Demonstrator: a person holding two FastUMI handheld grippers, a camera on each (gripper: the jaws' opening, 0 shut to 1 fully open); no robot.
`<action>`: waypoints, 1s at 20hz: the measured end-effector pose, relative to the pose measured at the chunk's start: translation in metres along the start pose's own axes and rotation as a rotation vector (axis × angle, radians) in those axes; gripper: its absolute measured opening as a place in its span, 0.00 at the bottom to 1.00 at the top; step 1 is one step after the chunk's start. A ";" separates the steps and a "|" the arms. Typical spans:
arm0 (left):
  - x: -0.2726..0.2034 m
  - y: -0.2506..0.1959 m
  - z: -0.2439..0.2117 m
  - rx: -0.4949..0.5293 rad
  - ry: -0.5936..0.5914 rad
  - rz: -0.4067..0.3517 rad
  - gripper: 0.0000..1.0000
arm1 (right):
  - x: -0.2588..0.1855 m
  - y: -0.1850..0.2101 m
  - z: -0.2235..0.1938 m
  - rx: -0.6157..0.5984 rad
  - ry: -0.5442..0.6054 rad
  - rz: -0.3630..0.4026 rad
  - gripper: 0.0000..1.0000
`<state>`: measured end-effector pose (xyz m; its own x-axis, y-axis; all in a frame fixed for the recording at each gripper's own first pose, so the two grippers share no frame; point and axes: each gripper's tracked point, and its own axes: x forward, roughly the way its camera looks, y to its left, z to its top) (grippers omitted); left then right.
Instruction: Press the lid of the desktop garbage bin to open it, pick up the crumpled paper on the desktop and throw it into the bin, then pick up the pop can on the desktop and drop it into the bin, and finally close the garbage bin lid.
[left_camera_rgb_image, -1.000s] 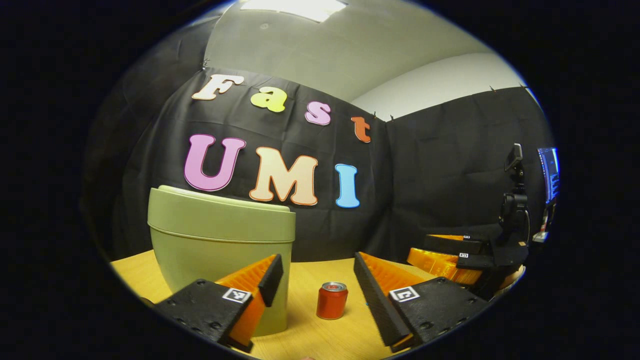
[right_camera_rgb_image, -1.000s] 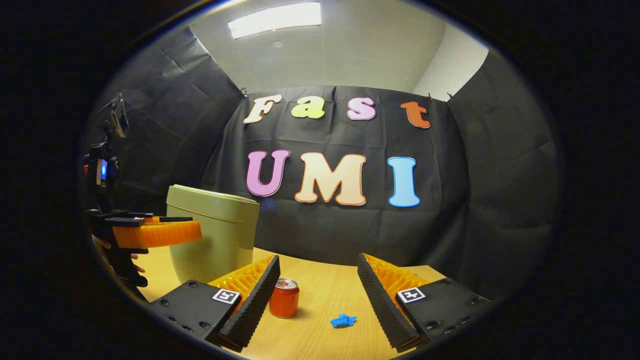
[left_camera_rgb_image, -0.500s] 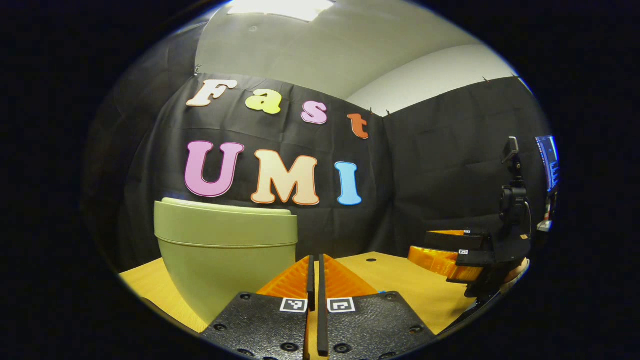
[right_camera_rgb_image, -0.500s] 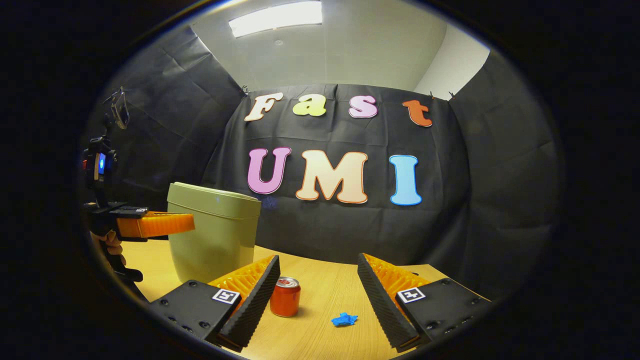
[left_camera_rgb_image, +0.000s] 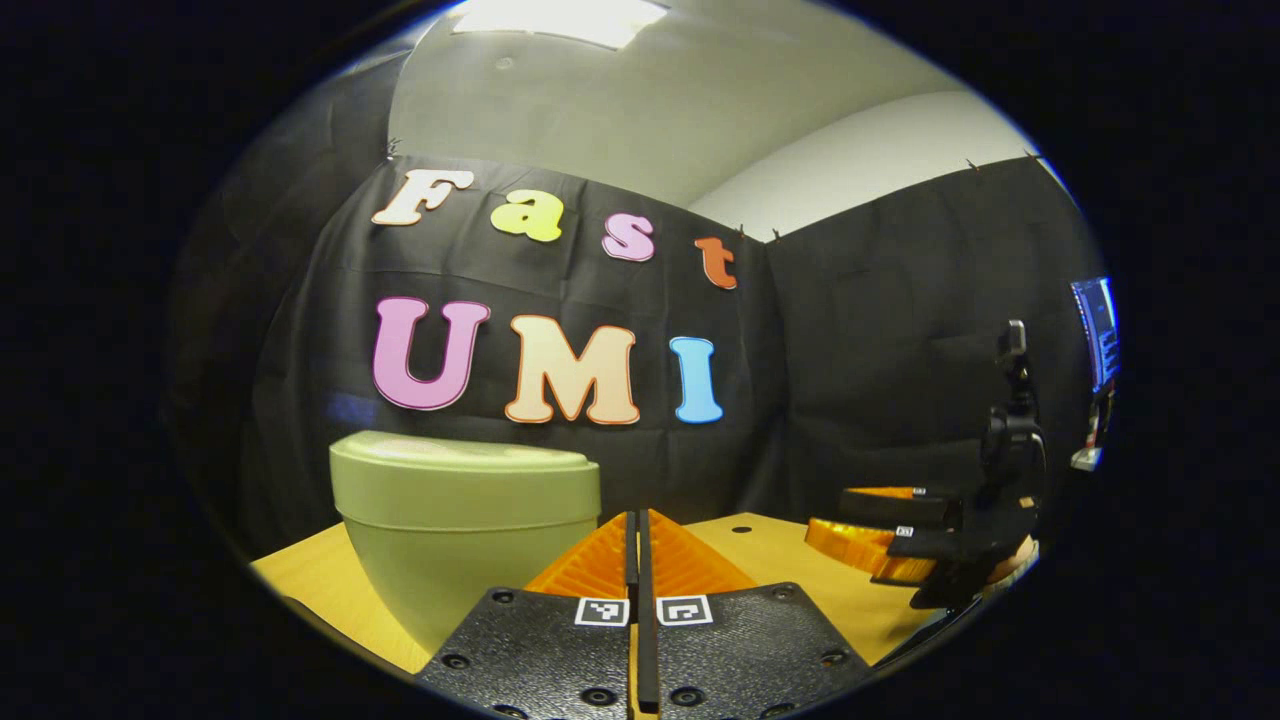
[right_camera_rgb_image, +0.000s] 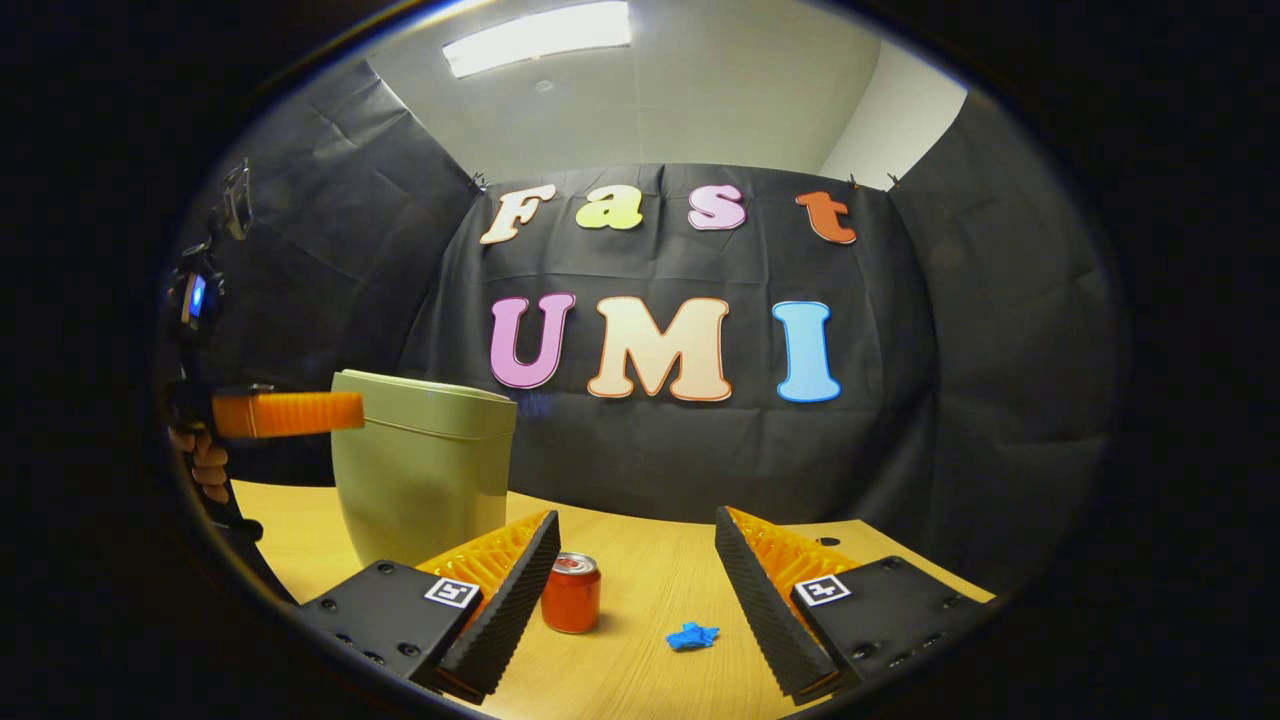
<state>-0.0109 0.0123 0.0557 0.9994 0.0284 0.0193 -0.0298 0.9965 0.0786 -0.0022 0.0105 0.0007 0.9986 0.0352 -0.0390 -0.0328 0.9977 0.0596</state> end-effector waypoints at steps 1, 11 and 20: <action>0.002 0.008 0.012 0.004 -0.008 0.021 0.00 | 0.000 0.002 -0.002 -0.003 0.004 0.006 0.98; 0.044 0.100 0.034 0.030 0.069 0.236 0.00 | 0.000 0.026 -0.011 -0.054 0.036 0.045 0.98; 0.052 0.107 0.009 0.068 0.173 0.261 0.00 | 0.002 0.009 -0.008 -0.026 0.030 0.009 0.98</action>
<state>0.0381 0.1197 0.0741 0.9456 0.3016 -0.1219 -0.2811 0.9462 0.1604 -0.0004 0.0205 -0.0069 0.9966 0.0456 -0.0689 -0.0433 0.9985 0.0346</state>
